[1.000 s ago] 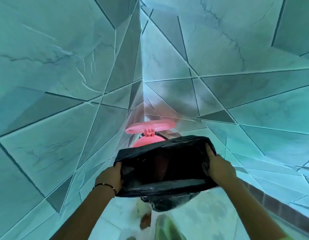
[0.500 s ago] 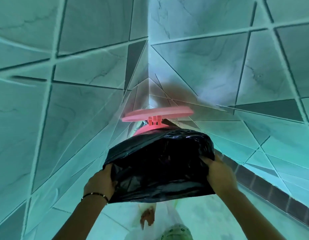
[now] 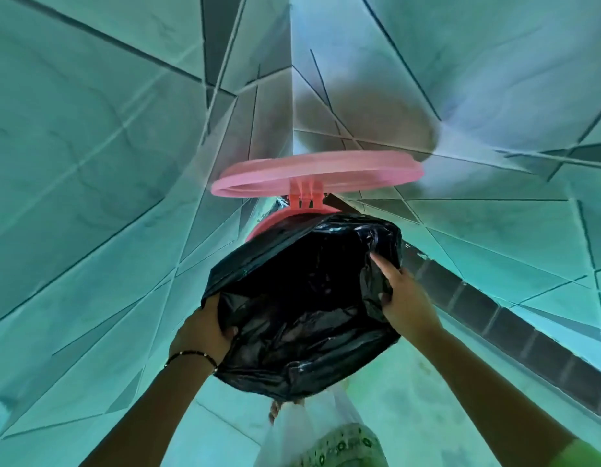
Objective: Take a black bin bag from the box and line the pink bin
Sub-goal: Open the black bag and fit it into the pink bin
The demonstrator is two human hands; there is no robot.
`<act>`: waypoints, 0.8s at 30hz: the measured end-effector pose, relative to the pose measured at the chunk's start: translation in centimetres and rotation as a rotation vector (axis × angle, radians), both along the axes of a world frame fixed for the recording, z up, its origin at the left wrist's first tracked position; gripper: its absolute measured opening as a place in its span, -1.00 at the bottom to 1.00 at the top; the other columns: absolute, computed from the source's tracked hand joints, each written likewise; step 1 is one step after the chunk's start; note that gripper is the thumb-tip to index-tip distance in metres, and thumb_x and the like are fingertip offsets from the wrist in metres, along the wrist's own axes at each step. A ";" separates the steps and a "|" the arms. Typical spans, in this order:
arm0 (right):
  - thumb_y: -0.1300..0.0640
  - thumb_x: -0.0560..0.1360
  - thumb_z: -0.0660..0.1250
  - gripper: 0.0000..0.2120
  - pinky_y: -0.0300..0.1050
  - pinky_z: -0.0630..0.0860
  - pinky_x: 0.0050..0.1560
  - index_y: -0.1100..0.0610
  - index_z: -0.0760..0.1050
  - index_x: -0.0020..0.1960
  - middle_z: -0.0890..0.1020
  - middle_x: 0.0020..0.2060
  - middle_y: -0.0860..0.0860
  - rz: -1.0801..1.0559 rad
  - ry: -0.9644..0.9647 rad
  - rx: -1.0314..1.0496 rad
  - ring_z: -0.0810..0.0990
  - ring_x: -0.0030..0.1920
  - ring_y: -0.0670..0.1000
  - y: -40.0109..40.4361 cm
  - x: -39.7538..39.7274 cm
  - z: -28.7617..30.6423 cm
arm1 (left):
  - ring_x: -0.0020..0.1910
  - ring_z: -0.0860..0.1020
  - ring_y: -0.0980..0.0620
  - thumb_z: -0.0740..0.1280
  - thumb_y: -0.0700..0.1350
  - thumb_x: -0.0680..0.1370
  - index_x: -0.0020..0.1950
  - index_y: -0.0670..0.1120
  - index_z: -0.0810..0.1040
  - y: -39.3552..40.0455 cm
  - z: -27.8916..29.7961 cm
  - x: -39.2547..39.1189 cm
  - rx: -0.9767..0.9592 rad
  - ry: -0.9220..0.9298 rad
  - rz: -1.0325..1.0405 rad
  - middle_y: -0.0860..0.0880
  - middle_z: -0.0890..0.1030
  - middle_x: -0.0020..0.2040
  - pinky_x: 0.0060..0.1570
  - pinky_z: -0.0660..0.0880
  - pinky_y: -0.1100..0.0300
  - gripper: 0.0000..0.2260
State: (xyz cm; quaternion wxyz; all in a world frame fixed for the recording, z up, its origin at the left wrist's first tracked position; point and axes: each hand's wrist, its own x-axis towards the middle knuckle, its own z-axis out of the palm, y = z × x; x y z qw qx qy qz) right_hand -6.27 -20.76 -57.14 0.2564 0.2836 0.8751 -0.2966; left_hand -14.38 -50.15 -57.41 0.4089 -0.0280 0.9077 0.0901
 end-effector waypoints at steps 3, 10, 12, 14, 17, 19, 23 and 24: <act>0.37 0.48 0.20 -0.27 -0.05 0.51 -0.11 -0.17 0.07 0.48 0.40 0.25 0.17 0.024 -0.019 0.041 0.56 -0.09 0.11 0.5 -1.4 -1.7 | 0.17 0.50 -0.28 0.32 -0.02 0.47 0.47 -0.05 0.12 0.0 -1.6 -0.7 -0.011 0.005 -0.015 -0.27 0.53 0.20 0.15 0.45 -0.10 -0.37; 0.30 0.49 0.23 -0.28 0.07 0.49 0.07 -0.19 0.03 0.49 0.34 0.30 0.21 0.006 -0.001 0.047 0.55 0.08 0.25 1.7 -1.2 -4.7 | 0.15 0.50 -0.30 0.34 0.02 0.46 0.38 -0.07 0.30 -0.3 -4.9 -1.2 0.026 -0.011 0.085 -0.27 0.50 0.21 0.13 0.45 -0.09 -0.48; 0.24 0.49 0.28 -0.22 0.08 0.51 0.02 -0.27 -0.05 0.47 0.35 0.26 0.19 0.015 0.028 0.034 0.55 0.07 0.24 1.8 -0.3 -4.8 | 0.18 0.47 -0.31 0.37 -0.02 0.45 0.39 -0.05 0.31 -0.5 -4.9 -0.7 0.075 0.020 0.106 -0.26 0.42 0.28 0.17 0.45 -0.12 -0.46; 0.16 0.46 0.34 -0.15 0.14 0.56 0.02 -0.35 -0.14 0.45 0.34 0.26 0.16 0.057 0.034 0.050 0.55 0.09 0.25 1.7 1.0 -4.6 | 0.20 0.45 -0.33 0.37 -0.05 0.45 0.42 -0.02 0.27 -0.7 -4.6 0.2 0.105 0.063 0.112 -0.26 0.32 0.33 0.20 0.45 -0.16 -0.44; 0.06 0.42 0.40 -0.10 0.24 0.53 0.12 -0.34 -0.18 0.44 0.25 0.37 0.14 0.069 0.015 0.049 0.48 0.24 0.26 1.0 3.2 -4.4 | 0.31 0.36 -0.32 0.33 -0.01 0.47 0.46 0.05 0.19 -0.8 -3.7 2.2 0.177 0.132 0.126 -0.28 0.22 0.40 0.23 0.42 -0.20 -0.40; 0.02 0.41 0.41 -0.10 0.25 0.52 0.14 -0.32 -0.17 0.45 0.20 0.42 0.14 0.034 -0.004 0.052 0.47 0.27 0.25 0.3 4.8 -4.5 | 0.40 0.28 -0.26 0.31 0.00 0.49 0.46 0.13 0.17 -0.9 -3.1 3.9 0.218 0.184 0.137 -0.26 0.19 0.44 0.26 0.40 -0.18 -0.42; 0.06 0.44 0.38 -0.19 0.14 0.59 0.03 -0.26 -0.05 0.48 0.30 0.37 0.15 -0.013 -0.082 0.110 0.58 0.10 0.18 -0.7 7.4 -5.0 | 0.40 0.25 -0.26 0.34 -0.05 0.47 0.39 0.06 0.35 -1.4 -3.1 6.9 0.154 0.236 0.176 -0.23 0.25 0.43 0.24 0.38 -0.20 -0.52; 0.07 0.45 0.38 -0.23 0.09 0.60 0.00 -0.21 0.01 0.49 0.35 0.32 0.15 -0.013 -0.106 0.133 0.59 0.05 0.15 -0.8 7.8 -5.2 | 0.36 0.29 -0.29 0.37 -0.08 0.46 0.35 0.03 0.41 -1.5 -3.2 7.2 0.118 0.239 0.168 -0.24 0.29 0.40 0.17 0.42 -0.23 -0.54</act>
